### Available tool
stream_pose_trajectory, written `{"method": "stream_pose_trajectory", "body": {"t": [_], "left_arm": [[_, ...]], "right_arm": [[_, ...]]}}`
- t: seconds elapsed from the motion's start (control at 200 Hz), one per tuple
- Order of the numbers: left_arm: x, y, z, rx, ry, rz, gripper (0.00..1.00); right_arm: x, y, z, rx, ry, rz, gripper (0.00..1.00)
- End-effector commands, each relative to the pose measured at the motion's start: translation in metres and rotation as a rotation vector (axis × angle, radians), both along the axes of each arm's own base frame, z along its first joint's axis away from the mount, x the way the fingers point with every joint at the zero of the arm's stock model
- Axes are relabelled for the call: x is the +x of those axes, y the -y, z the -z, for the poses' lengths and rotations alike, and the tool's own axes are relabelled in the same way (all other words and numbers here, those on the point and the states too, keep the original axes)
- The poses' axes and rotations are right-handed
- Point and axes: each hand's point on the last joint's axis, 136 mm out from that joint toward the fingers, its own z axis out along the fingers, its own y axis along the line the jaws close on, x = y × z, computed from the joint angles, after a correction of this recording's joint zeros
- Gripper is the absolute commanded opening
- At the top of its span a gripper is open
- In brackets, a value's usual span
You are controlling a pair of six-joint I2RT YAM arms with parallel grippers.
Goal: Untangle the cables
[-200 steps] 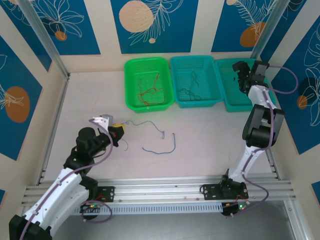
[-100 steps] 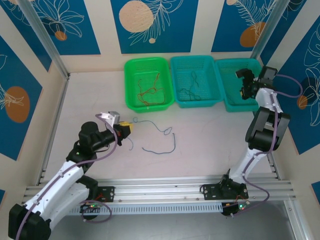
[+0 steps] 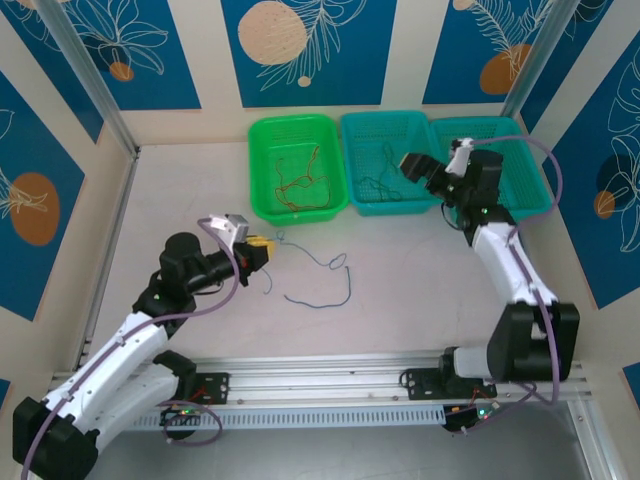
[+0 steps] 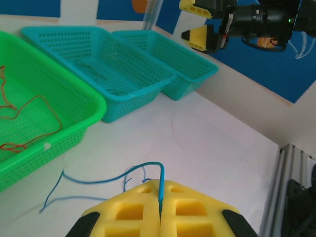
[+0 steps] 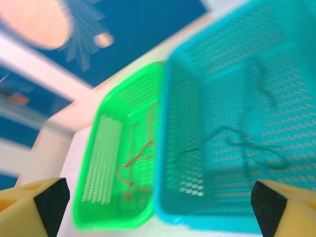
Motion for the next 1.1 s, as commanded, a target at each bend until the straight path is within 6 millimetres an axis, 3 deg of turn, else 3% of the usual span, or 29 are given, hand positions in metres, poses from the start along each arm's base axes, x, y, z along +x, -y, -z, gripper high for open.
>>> {"method": "stream_pose_trajectory", "body": {"t": [0.0, 0.07, 0.135, 0.27, 0.35, 0.505, 0.705, 0.765, 0.805, 0.93, 1.025, 1.095], "left_arm": [[-0.014, 0.015, -0.029, 0.0, 0.063, 0.104, 0.0], [-0.018, 0.022, -0.047, -0.001, 0.102, 0.129, 0.0], [-0.019, 0.027, -0.062, -0.004, 0.134, 0.143, 0.0], [-0.015, 0.035, -0.08, 0.001, 0.164, 0.163, 0.0], [-0.017, 0.041, -0.091, -0.018, 0.18, 0.183, 0.0], [-0.025, 0.051, -0.114, -0.069, 0.217, 0.229, 0.0], [-0.036, 0.061, -0.139, -0.071, 0.264, 0.291, 0.0], [-0.039, 0.062, -0.145, -0.075, 0.281, 0.297, 0.0], [-0.041, 0.062, -0.148, -0.075, 0.287, 0.298, 0.0], [-0.032, 0.054, -0.144, -0.048, 0.301, 0.206, 0.0], [-0.013, 0.039, -0.131, -0.001, 0.29, 0.062, 0.0], [-0.009, 0.036, -0.119, 0.022, 0.285, 0.03, 0.13]], "right_arm": [[-0.054, -0.079, 0.008, -0.222, 0.255, -0.344, 0.95], [-0.096, -0.12, 0.012, -0.251, 0.39, -0.517, 0.97], [-0.13, -0.146, 0.017, -0.215, 0.465, -0.664, 0.99], [-0.165, -0.179, 0.038, -0.21, 0.511, -0.85, 0.99], [-0.169, -0.191, 0.05, -0.224, 0.544, -0.867, 0.99], [-0.163, -0.221, 0.053, -0.228, 0.603, -0.872, 0.99], [-0.115, -0.241, 0.044, -0.205, 0.637, -0.709, 0.95], [-0.108, -0.247, 0.04, -0.185, 0.644, -0.697, 0.88], [-0.105, -0.25, 0.038, -0.168, 0.646, -0.699, 0.76], [-0.099, -0.247, 0.035, -0.128, 0.608, -0.67, 0.0], [-0.077, -0.215, 0.026, -0.007, 0.482, -0.505, 0.0], [-0.055, -0.178, 0.016, 0.157, 0.334, -0.367, 0.0]]}}
